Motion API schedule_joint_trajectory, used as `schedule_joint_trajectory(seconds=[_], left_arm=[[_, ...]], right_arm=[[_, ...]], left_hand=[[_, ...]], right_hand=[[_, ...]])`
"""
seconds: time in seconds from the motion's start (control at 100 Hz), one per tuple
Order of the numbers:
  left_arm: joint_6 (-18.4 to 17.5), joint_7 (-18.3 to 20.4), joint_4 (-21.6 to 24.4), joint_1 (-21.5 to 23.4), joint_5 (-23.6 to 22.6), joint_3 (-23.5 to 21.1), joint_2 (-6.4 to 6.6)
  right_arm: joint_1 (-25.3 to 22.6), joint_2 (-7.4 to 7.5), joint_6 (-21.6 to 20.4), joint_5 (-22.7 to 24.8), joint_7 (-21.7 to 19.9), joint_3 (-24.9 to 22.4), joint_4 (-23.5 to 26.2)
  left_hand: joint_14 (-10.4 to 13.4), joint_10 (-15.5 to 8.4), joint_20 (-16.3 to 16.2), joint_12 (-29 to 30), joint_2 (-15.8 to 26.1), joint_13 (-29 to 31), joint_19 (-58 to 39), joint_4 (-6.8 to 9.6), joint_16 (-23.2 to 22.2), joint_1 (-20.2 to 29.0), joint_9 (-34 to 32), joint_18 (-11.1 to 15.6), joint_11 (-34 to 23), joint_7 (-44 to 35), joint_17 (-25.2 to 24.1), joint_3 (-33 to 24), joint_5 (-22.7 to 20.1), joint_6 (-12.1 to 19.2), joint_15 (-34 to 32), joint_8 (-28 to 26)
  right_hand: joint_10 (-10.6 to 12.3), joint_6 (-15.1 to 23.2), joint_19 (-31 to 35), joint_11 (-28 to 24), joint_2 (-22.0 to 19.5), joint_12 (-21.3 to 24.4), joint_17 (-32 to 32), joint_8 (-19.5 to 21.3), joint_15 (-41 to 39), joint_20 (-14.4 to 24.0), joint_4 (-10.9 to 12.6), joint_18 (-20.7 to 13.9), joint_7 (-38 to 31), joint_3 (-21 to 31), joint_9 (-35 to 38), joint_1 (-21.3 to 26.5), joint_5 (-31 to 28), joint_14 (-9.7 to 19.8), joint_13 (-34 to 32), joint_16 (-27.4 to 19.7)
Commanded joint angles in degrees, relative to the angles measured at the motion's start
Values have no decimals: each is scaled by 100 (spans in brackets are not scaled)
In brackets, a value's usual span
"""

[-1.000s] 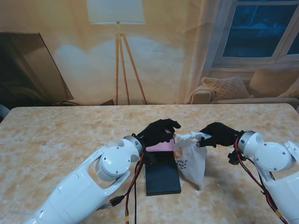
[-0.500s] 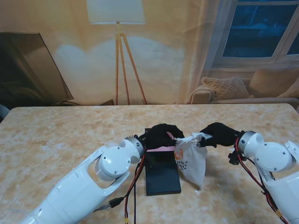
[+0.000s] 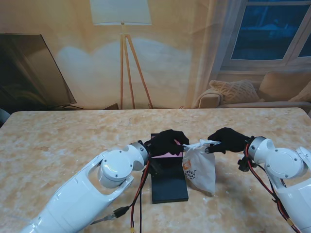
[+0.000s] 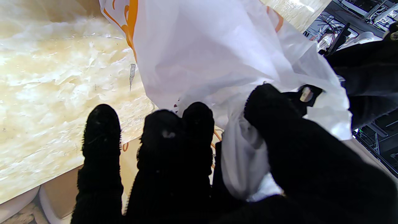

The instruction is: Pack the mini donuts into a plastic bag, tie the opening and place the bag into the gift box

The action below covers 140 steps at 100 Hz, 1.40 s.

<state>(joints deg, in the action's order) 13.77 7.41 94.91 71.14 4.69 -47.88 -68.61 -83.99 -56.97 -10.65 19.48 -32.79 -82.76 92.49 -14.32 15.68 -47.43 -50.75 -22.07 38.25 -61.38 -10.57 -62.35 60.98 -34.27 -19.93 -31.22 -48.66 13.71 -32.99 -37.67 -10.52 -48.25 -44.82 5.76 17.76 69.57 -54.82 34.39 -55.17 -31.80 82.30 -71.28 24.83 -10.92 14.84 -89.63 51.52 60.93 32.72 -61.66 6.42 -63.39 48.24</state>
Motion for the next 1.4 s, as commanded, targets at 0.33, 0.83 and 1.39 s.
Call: schedule_joint_trajectory(seconds=[0.33, 0.83, 1.39], left_arm=[[57, 267, 69, 56, -134, 23, 78], [-187, 318, 262, 428, 10, -198, 149], [-285, 1130, 201, 516, 225, -292, 375]], right_arm=[[-48, -24, -14, 77, -80, -18, -12], [-45, -33, 113, 197, -39, -12, -38], [12, -64, 157, 334, 126, 0, -142]], left_hand=[[75, 183, 96, -423, 772, 245, -178, 326, 382, 871, -183, 83, -37, -1730, 298, 1221, 1032, -151, -50, -2576], [-96, 304, 951, -277, 1066, 470, 483, 428, 1318, 1299, -158, 21, -32, -1835, 513, 1668, 1173, -320, 934, -3175], [-287, 142, 951, -268, 725, -144, 785, 298, 1152, 802, 253, 92, 109, -1529, -135, 912, 701, 93, 1201, -3143]], right_hand=[[151, 125, 19, -88, 17, -57, -5, 139, -17, -49, 69, 40, -356, 57, 82, -38, -155, 169, -10, 45], [163, 109, 16, -103, 64, -72, 1, 139, -31, -48, 46, 47, -359, 104, 95, -27, -182, 157, -5, 69], [149, 108, 23, -107, 33, -79, 0, 140, -44, -44, 32, 54, -367, 120, 98, -32, -183, 151, -8, 81]])
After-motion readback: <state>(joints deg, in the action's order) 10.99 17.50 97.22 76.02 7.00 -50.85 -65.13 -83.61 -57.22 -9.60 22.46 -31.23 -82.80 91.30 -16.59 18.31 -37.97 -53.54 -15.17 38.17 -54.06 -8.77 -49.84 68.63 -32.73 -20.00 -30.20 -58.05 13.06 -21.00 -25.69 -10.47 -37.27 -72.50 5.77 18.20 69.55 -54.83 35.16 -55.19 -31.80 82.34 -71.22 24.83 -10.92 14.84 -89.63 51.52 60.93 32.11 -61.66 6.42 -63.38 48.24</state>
